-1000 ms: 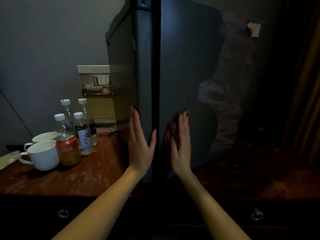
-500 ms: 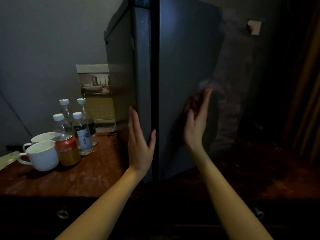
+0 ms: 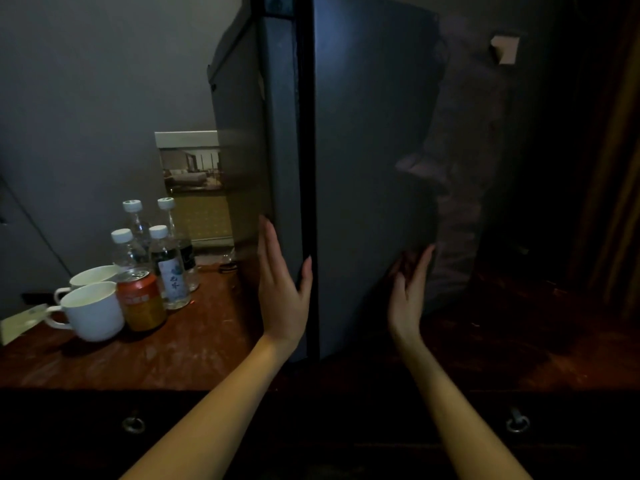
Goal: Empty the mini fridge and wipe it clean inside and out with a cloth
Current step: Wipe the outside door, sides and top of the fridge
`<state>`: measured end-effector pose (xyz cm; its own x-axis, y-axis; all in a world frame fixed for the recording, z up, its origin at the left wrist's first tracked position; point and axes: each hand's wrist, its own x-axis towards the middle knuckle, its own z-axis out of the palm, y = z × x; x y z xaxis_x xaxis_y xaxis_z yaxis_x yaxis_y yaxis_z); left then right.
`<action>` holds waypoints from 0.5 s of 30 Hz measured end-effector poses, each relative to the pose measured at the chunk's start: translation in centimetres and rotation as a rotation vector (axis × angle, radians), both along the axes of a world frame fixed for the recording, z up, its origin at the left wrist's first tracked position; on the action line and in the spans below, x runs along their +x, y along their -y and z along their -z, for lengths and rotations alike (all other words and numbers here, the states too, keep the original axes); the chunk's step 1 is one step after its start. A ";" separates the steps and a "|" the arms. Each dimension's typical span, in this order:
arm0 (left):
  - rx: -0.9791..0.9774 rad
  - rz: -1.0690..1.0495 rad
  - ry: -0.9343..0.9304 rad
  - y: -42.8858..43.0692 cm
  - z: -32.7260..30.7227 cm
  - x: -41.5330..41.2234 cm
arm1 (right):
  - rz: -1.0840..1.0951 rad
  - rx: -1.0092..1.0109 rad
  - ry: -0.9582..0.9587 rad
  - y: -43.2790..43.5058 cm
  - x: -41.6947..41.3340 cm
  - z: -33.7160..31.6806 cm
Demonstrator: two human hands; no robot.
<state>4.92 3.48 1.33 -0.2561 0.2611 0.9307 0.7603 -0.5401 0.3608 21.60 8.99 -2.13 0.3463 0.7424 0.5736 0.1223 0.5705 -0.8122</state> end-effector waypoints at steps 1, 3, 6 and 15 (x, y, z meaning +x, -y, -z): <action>0.001 -0.011 -0.002 0.1 0.0 0.1 | 0.027 -0.019 -0.041 -0.5 0.2 -1.8; 0.005 -0.024 -0.004 0.1 0.0 0.2 | 0.063 0.037 -0.045 -0.3 -0.6 -5.1; 0.009 -0.033 -0.007 0.0 0.0 0.2 | 0.065 0.238 0.166 1.9 -3.7 -7.3; -0.077 -0.104 -0.003 1.0 0.8 1.1 | -0.154 0.420 0.920 4.1 -2.6 1.2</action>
<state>5.98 2.49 0.48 -0.2823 0.3045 0.9097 0.8120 -0.4291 0.3956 19.02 4.91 -3.36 -0.4422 0.4195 0.7927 0.4988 0.8496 -0.1714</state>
